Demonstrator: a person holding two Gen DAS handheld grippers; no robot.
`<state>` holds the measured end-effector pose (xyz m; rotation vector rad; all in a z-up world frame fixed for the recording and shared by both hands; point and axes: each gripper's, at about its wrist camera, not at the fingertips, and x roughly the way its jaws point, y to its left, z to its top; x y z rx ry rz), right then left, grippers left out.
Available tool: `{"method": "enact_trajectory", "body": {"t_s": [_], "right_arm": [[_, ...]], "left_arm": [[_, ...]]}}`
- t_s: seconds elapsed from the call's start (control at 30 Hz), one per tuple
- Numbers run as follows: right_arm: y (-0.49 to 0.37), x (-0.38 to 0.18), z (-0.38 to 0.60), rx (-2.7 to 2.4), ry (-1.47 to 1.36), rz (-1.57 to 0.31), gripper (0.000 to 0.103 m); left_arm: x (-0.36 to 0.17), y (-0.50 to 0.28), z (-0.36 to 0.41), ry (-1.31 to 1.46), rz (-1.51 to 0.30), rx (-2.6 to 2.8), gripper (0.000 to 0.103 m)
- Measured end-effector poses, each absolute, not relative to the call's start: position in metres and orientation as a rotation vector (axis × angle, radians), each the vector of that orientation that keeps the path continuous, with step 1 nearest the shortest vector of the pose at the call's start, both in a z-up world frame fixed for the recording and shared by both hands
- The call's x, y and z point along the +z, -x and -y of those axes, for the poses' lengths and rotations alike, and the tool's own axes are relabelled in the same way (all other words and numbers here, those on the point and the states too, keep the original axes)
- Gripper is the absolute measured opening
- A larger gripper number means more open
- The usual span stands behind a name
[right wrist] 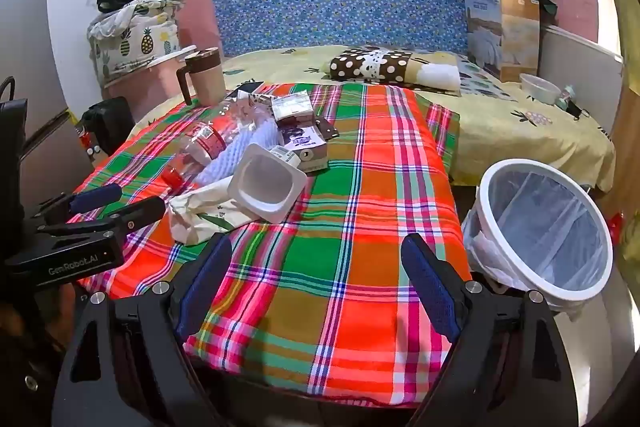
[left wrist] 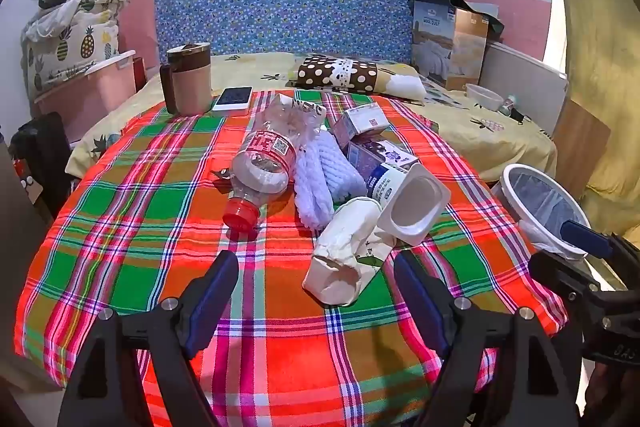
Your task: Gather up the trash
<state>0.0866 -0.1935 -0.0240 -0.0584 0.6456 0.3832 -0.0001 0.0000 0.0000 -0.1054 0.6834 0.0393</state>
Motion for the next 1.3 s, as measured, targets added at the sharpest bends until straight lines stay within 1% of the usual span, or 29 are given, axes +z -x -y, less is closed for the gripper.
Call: {"method": "enact_trajectory", "body": {"t_s": [1.3], "right_arm": [[-0.0861,-0.0213,0.1923,0.384,0.063,-0.637,0.088]], "left_arm": [[0.0066,0.0046,0.0022,0.101,-0.662,0.024,0.08]]}}
